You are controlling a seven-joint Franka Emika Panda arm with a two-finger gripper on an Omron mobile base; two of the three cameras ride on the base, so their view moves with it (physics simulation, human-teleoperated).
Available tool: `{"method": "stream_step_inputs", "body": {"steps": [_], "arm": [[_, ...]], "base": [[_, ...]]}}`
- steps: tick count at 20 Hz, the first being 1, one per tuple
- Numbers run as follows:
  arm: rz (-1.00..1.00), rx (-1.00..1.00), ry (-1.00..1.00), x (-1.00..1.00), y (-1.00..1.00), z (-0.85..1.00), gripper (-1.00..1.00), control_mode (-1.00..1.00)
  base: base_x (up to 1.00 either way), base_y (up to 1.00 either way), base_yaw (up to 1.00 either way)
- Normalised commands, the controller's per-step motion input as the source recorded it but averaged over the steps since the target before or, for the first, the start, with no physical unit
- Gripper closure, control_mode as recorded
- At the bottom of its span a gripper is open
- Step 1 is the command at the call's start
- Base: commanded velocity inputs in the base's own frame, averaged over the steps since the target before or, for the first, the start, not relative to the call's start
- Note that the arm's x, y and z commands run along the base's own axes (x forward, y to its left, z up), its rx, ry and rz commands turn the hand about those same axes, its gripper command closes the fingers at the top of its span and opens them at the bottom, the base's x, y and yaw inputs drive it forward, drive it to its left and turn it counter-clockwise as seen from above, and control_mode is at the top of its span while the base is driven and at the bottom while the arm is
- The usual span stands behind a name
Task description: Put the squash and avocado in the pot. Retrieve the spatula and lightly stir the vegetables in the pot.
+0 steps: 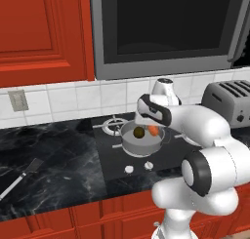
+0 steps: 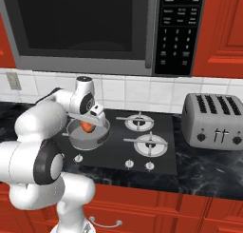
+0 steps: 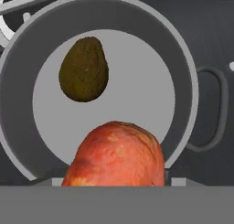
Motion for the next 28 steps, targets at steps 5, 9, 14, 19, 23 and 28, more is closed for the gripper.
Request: {"method": "stream_step_inputs", "body": {"steps": [5, 9, 14, 19, 23, 28], "arm": [[0.02, 0.0, 0.03, 0.2, 0.0, -0.02, 1.0, -1.0], [0.02, 0.0, 0.07, 0.09, 0.0, -0.09, 1.0, -1.0], [0.01, 0.0, 0.04, 0.06, 0.03, -0.28, 1.0, -1.0], [0.01, 0.0, 0.0, 0.15, 0.1, -0.18, 1.0, -1.0], [0.0, -0.02, 0.04, 0.31, 0.16, -0.05, 1.0, -1.0], [0.0, -0.02, 0.05, 0.35, 0.02, -0.2, 1.0, -1.0]], "base": [[0.0, 0.0, 0.0], [0.0, 0.0, 0.0], [0.0, 0.0, 0.0], [0.0, 0.0, 0.0], [0.0, 0.0, 0.0], [0.0, 0.0, 0.0]]}}
